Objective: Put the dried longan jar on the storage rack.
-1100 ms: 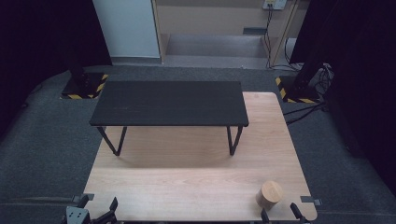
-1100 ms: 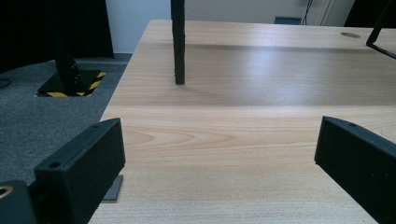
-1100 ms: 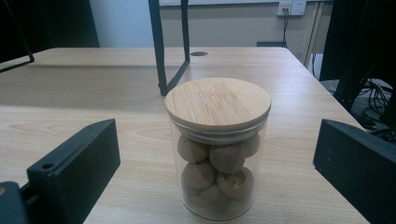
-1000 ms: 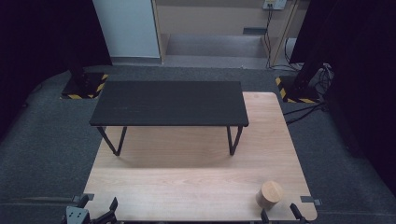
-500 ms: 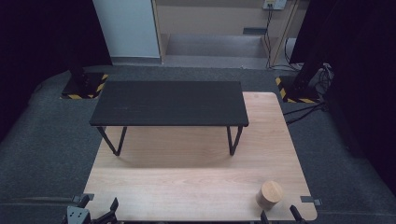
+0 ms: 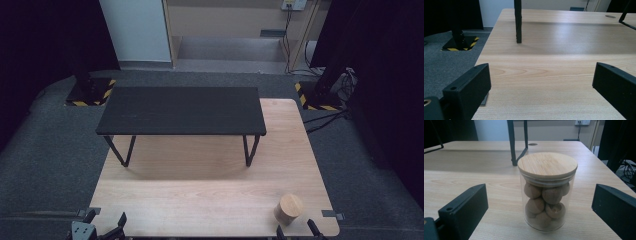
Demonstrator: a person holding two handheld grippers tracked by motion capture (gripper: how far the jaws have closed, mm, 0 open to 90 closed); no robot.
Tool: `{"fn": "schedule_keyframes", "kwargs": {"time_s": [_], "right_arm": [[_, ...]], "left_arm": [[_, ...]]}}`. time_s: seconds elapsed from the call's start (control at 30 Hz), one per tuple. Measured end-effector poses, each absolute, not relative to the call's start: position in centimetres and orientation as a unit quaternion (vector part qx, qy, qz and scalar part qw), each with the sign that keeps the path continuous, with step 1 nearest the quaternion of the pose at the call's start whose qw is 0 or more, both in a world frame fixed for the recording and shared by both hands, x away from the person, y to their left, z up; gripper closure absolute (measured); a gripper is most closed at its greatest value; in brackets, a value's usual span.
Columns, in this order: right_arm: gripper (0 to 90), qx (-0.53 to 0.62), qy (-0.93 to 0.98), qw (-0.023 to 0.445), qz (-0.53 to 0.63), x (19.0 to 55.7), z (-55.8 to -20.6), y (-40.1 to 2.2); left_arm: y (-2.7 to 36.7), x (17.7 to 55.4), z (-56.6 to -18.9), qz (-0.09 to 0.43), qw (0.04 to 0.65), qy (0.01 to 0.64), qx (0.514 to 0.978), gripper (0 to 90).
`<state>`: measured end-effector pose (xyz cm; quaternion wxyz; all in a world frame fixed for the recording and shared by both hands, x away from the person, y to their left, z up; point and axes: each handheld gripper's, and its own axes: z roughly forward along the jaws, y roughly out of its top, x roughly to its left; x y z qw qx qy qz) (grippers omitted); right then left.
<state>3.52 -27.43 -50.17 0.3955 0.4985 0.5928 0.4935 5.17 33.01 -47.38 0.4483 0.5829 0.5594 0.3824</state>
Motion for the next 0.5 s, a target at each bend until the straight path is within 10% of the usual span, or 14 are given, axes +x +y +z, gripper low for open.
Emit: {"fn": "schedule_keyframes", "kwargs": {"time_s": [0.5], "right_arm": [[0.9, 0.504, 0.587, 0.404, 0.487, 6.6, -51.1, -26.6]], "left_arm": [[33.0, 5.2, -47.5, 0.380, 0.449, 0.559, 0.584, 0.8]]}}
